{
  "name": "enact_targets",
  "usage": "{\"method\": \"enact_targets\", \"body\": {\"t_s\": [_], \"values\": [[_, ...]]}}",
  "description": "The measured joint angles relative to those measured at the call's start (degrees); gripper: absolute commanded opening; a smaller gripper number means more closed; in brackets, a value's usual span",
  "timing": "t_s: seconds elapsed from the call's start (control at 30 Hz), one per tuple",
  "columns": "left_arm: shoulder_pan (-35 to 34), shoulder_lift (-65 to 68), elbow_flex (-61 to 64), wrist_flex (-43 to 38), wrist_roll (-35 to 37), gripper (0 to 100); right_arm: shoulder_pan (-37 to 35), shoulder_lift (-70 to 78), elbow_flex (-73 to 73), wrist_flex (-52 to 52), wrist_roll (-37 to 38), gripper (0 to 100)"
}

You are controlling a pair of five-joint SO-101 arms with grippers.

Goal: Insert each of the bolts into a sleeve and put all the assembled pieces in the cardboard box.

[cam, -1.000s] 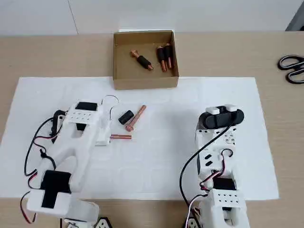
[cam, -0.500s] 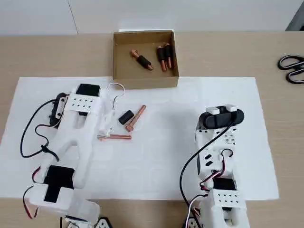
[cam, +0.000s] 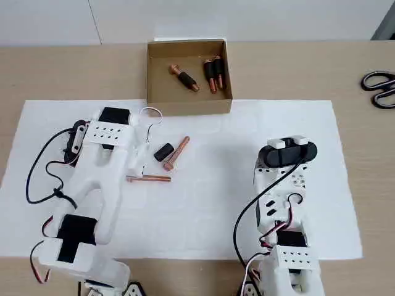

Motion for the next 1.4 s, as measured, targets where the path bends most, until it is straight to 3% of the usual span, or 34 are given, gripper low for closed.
{"method": "enact_targets", "body": {"t_s": [0.7,1.03,1.4], "values": [[0.0,0.0,0.0,-0.3,-2.3,2,0.0,0.0,0.0,0.0,0.0,0.4],[0.0,0.1,0.0,-0.3,-6.4,29,0.0,0.0,0.0,0.0,0.0,0.4],[1.8,0.1,7.7,-0.5,-5.0,31,0.0,0.0,0.0,0.0,0.0,0.4]]}}
